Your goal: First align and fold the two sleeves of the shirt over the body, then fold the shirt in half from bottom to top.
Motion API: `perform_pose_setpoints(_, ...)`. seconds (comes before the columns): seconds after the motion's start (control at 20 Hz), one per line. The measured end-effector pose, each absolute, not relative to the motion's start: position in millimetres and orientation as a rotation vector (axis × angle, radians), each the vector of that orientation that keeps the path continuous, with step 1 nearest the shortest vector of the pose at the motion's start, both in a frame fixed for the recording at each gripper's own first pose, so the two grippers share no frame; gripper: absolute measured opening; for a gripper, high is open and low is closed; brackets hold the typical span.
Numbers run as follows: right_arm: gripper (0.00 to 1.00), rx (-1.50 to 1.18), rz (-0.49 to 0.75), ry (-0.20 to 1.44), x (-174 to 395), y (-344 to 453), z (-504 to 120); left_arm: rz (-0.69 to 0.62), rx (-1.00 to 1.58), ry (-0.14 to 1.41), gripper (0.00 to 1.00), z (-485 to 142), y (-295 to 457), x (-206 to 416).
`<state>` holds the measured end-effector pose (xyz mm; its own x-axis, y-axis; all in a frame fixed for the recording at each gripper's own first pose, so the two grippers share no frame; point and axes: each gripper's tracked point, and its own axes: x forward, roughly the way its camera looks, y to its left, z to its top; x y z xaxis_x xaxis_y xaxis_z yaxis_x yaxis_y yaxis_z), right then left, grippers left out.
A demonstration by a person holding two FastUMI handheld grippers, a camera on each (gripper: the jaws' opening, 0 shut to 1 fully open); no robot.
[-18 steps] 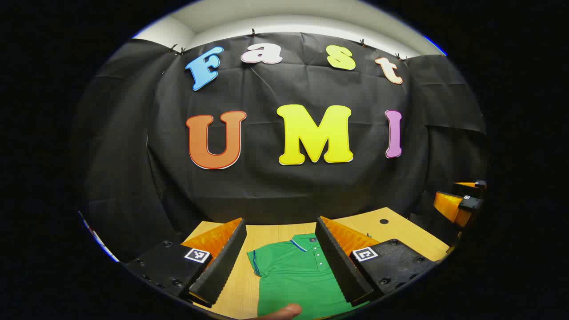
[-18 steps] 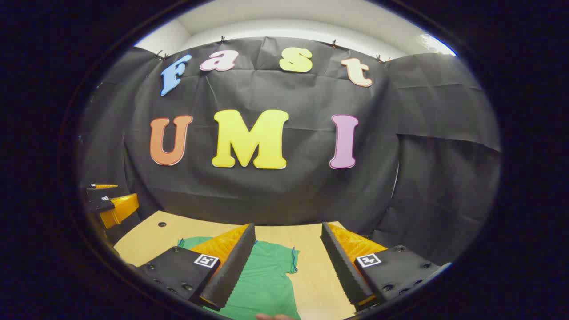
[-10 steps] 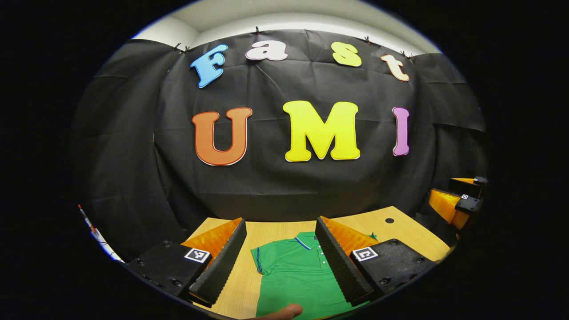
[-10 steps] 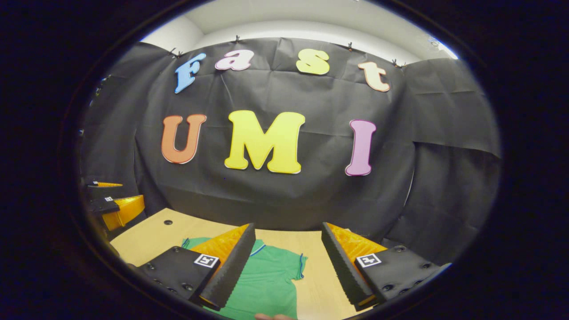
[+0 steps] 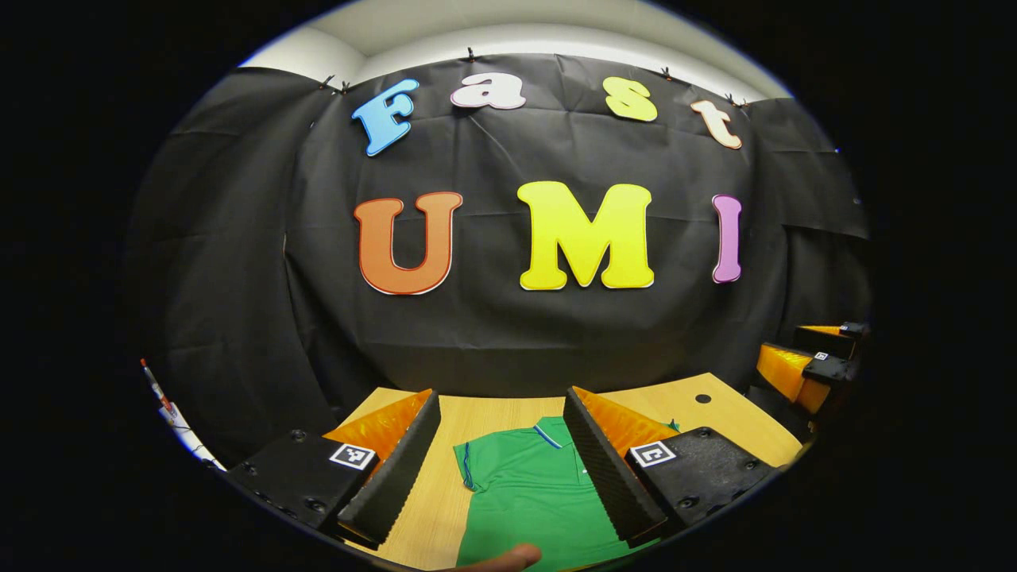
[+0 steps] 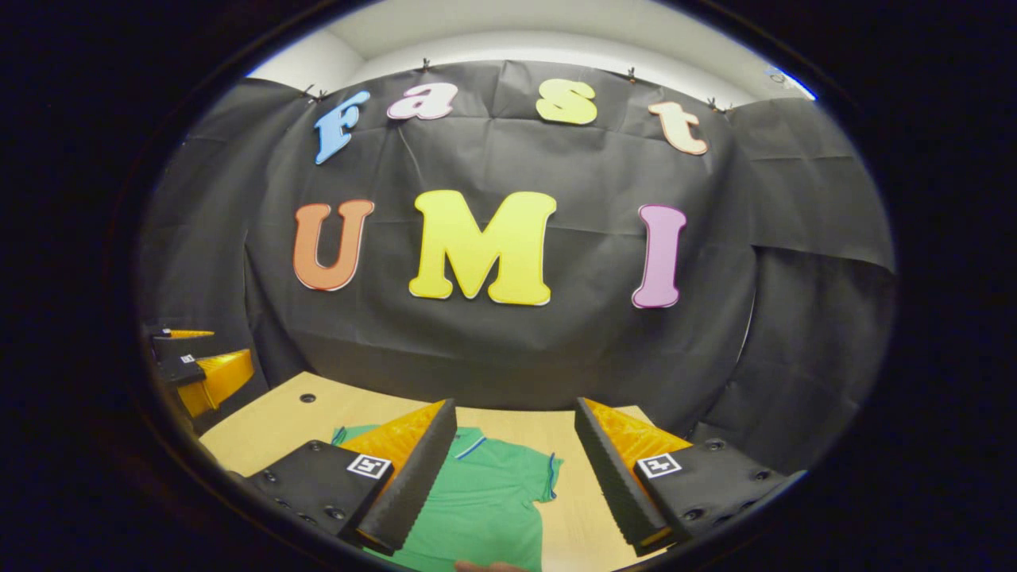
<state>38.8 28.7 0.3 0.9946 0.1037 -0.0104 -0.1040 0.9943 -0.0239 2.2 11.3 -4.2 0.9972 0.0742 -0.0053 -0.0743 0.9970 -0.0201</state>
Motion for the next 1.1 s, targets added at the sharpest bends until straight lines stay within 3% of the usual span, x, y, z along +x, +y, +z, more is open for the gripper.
perform_pose_setpoints(0.15, 0.92, -0.024, 0.104, 0.022, 44, 27, -5, 0.07, -0.02, 0.008, 1.0, -6, 9, 5)
perform_pose_setpoints(0.45, 0.92, -0.02, 0.111, 0.061, 63, 22, -32, 0.055, -0.011, 0.027, 1.0, -11, -4, 10)
perform_pose_setpoints(0.5, 0.96, -0.022, 0.109, 0.074, 70, 20, -41, 0.052, -0.004, 0.034, 1.0, -11, -7, 11)
perform_pose_setpoints(0.55, 0.92, -0.02, 0.109, 0.088, 76, 18, -49, 0.051, 0.003, 0.041, 1.0, -11, -11, 11)
perform_pose_setpoints(0.9, 0.92, -0.014, 0.097, 0.259, 146, -3, -138, 0.076, 0.021, 0.088, 1.0, -12, -30, 5)
perform_pose_setpoints(1.0, 0.96, -0.011, 0.095, 0.315, 170, -8, -171, 0.095, 0.026, 0.109, 1.0, -16, -32, 3)
perform_pose_setpoints(1.1, 0.92, -0.007, 0.09, 0.385, 193, -17, -206, 0.123, 0.036, 0.141, 1.0, -24, -31, -1)
